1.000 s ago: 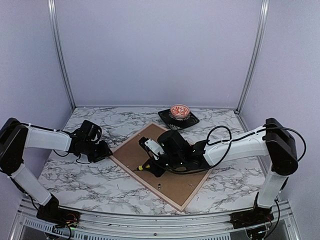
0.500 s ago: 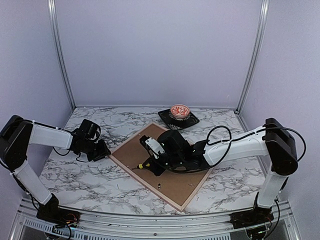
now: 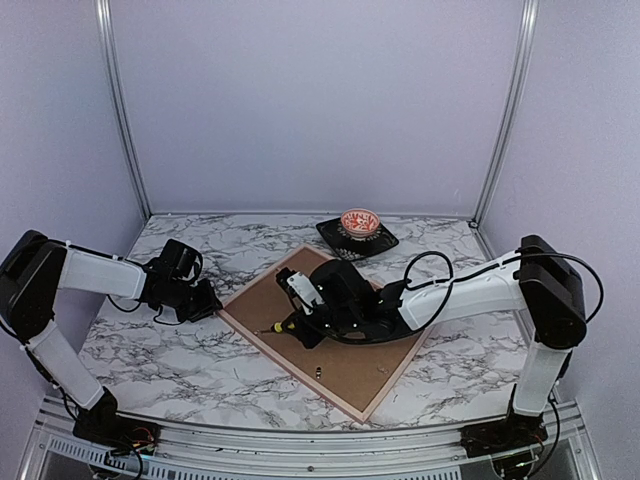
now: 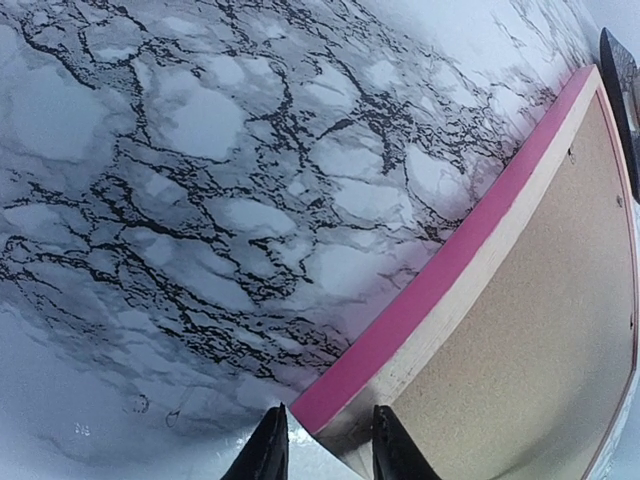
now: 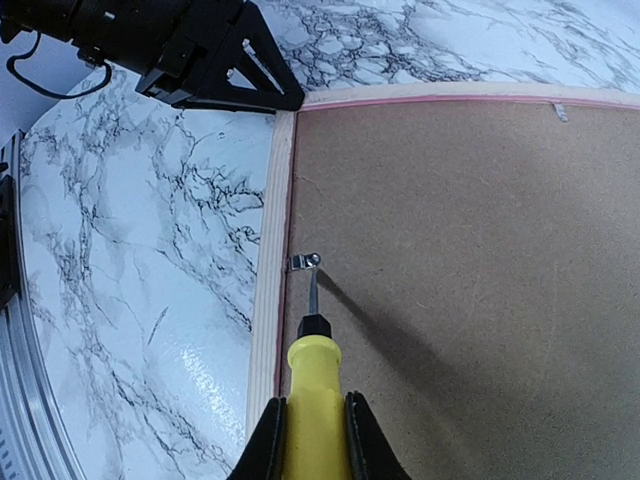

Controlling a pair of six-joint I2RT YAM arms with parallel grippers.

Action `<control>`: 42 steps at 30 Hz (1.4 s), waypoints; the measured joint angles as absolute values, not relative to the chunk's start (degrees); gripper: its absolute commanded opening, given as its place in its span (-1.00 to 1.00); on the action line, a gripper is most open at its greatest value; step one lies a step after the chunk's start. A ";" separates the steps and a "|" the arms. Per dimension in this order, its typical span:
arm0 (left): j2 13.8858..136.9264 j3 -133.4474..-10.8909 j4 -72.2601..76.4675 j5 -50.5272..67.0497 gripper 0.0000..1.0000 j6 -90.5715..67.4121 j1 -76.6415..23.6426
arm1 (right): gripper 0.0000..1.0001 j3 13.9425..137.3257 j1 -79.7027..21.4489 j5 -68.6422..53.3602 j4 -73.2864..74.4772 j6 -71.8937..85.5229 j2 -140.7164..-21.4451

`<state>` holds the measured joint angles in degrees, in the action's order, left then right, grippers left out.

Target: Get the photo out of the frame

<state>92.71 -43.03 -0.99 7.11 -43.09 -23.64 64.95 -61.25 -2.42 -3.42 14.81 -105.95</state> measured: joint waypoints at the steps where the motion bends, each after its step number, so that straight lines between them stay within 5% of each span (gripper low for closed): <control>1: 92.71 -42.96 -0.84 7.14 -0.43 -43.13 -23.64 | -1.00 64.95 -61.30 -2.46 -3.40 14.79 -105.95; 42: 92.05 -41.60 1.39 6.98 -0.57 -44.38 -24.16 | -1.00 65.56 -62.08 3.51 -2.35 16.10 -105.80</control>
